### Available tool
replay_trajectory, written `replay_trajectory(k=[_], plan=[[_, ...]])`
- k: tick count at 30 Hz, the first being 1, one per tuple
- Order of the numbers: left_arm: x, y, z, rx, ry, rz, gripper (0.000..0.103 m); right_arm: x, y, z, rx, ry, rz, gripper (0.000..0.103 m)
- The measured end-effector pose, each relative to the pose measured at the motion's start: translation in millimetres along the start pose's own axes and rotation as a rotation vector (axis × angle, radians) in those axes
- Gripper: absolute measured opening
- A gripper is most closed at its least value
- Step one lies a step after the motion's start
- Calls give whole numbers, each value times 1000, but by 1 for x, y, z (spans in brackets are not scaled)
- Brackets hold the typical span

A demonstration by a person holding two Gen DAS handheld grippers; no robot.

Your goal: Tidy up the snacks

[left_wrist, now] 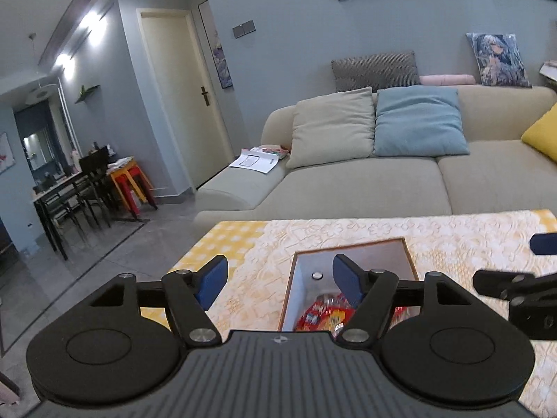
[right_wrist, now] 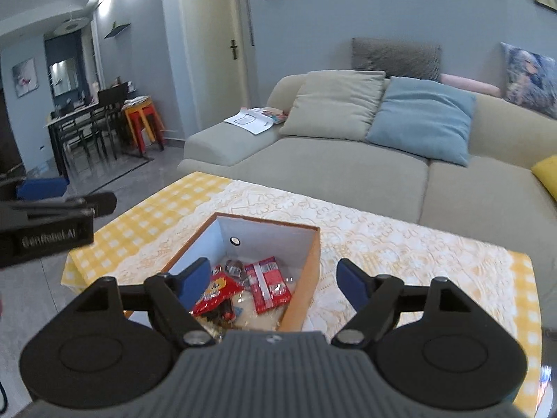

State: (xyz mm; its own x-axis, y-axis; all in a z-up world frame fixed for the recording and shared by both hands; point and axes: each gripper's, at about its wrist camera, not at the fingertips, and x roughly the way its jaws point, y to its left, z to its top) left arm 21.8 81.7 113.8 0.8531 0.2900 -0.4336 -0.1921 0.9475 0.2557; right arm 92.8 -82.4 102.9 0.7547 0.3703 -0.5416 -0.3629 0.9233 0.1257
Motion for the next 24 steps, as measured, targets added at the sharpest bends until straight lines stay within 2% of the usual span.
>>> replay_trajectory(k=[2, 9, 18, 24], plan=[[-3, -5, -8, -4, 32, -26, 82, -15, 2, -10, 14, -11, -16, 78], [14, -25, -38, -75, 267, -116, 82, -36, 9, -53, -21, 8, -70, 78], [33, -36, -64, -93, 376, -152, 80, -23, 0, -89, 1, 97, -113, 78], [30, -37, -76, -103, 407, -170, 79, -19, 4, -92, -5, 98, -105, 78]])
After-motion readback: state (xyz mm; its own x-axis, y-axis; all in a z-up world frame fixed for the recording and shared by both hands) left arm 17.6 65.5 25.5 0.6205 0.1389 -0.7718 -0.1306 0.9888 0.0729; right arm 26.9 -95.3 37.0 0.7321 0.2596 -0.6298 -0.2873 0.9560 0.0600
